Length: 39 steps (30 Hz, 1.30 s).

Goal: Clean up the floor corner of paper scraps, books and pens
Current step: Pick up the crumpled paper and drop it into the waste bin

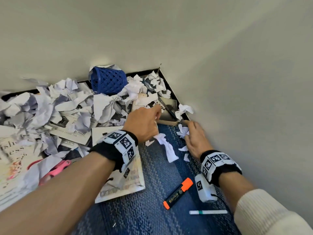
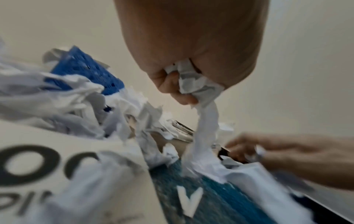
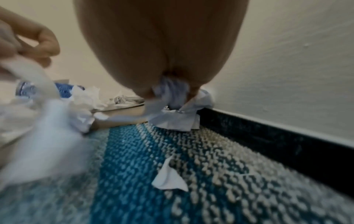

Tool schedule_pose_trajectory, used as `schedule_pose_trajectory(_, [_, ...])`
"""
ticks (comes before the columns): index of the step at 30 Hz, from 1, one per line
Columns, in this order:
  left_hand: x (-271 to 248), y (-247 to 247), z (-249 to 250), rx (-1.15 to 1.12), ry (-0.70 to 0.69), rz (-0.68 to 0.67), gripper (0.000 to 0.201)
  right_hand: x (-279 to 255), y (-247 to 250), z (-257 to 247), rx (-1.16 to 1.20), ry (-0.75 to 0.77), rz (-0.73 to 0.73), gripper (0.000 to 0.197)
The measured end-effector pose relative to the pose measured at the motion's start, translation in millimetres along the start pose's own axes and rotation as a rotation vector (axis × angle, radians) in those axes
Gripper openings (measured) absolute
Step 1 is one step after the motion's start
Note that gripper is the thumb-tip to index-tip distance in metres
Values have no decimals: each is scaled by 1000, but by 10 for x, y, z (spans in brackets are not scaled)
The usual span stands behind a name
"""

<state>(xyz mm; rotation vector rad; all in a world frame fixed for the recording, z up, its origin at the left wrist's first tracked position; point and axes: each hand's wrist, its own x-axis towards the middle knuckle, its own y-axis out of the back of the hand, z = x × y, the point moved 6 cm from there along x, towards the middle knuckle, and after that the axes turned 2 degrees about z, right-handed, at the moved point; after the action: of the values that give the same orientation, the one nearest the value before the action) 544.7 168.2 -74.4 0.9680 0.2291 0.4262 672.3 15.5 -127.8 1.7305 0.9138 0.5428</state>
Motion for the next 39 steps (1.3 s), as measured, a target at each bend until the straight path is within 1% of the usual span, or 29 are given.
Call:
schedule_pose_trajectory(1, [-15,72,-48,18,8,21,21,-8,-59,8,-141,17,-70,48])
schedule_pose_trajectory(2, [-36,132,-104,43,18,18,24,-26,-114,14,-310,31,-106,48])
schedule_pose_trajectory(4, [-97,182,-207,76,31,-59,25,-69,-154,-6,-565,31,-91,45])
schedule_pose_trajectory(6, [-195,145,-255,120,9,-149,23,-125,-188,-12,-671,-11,-59,43])
schedule_pose_trajectory(7, [-247,117,-263,143,6,-167,22,-165,-194,-21,-710,-23,-52,44])
schedule_pose_trajectory(8, [-303,95,-284,162,14,-167,27,-201,-234,0,-729,-45,-64,45])
schedule_pose_trajectory(9, [-349,64,-303,177,32,-158,35,-238,-248,18,-732,-71,-73,44])
schedule_pose_trajectory(11, [-418,-9,-352,234,70,-145,55,-310,-306,55,-691,-136,-159,40])
schedule_pose_trajectory(12, [-455,-34,-350,293,74,-162,64,-339,-341,80,-641,-153,-193,40])
schedule_pose_trajectory(13, [-493,-57,-347,356,78,-182,69,-366,-345,102,-535,-192,-216,41])
schedule_pose_trajectory(14, [-528,-84,-347,393,87,-200,66,-382,-310,116,-388,-261,-203,40])
schedule_pose_trajectory(15, [-561,-104,-337,367,87,-193,52,-396,-258,127,-253,-317,-166,34])
schedule_pose_trajectory(16, [-587,-112,-318,311,81,-180,32,-402,-206,145,-167,-348,-111,28])
schedule_pose_trajectory(17, [-610,-122,-297,258,54,-161,19,-412,-145,151,-113,-361,-53,24])
schedule_pose_trajectory(18, [-631,-126,-277,219,20,-129,15,-433,-108,164,-83,-363,-21,23])
schedule_pose_trajectory(19, [-645,-116,-257,188,-14,-92,14,-455,-75,169,-58,-356,-8,22])
schedule_pose_trajectory(21, [-664,-84,-255,136,-46,-32,14,-508,-40,168,-21,-341,-30,19])
schedule_pose_trajectory(24, [-702,-11,-281,29,-10,-36,31,-582,-58,112,21,-316,-100,18])
schedule_pose_trajectory(25, [-717,35,-293,8,-4,-23,30,-607,-89,75,23,-307,-123,19])
schedule_pose_trajectory(27, [-742,82,-306,4,2,17,21,-663,-179,24,-20,-316,-175,26])
schedule_pose_trajectory(28, [-764,102,-329,-2,28,38,16,-684,-229,-6,-70,-319,-198,31])
schedule_pose_trajectory(29, [-792,116,-354,-14,63,59,18,-695,-278,-20,-128,-309,-218,34])
schedule_pose_trajectory(31, [-859,122,-435,-1,130,89,38,-678,-320,-102,-239,-257,-246,29])
schedule_pose_trajectory(33, [-931,76,-485,49,155,50,76,-646,-307,-191,-310,-218,-291,25])
schedule_pose_trajectory(34, [-977,40,-495,124,161,6,95,-626,-297,-235,-323,-204,-310,22])
schedule_pose_trajectory(35, [-1028,14,-520,239,182,-24,109,-593,-279,-291,-322,-180,-308,16])
schedule_pose_trajectory(36, [-1080,2,-561,356,235,-28,115,-558,-254,-348,-319,-166,-299,11])
schedule_pose_trajectory(37, [-1143,11,-631,441,324,2,114,-510,-235,-417,-300,-143,-275,9])
schedule_pose_trajectory(39, [-1300,7,-787,488,510,59,100,-376,-244,-594,-254,-70,-220,16])
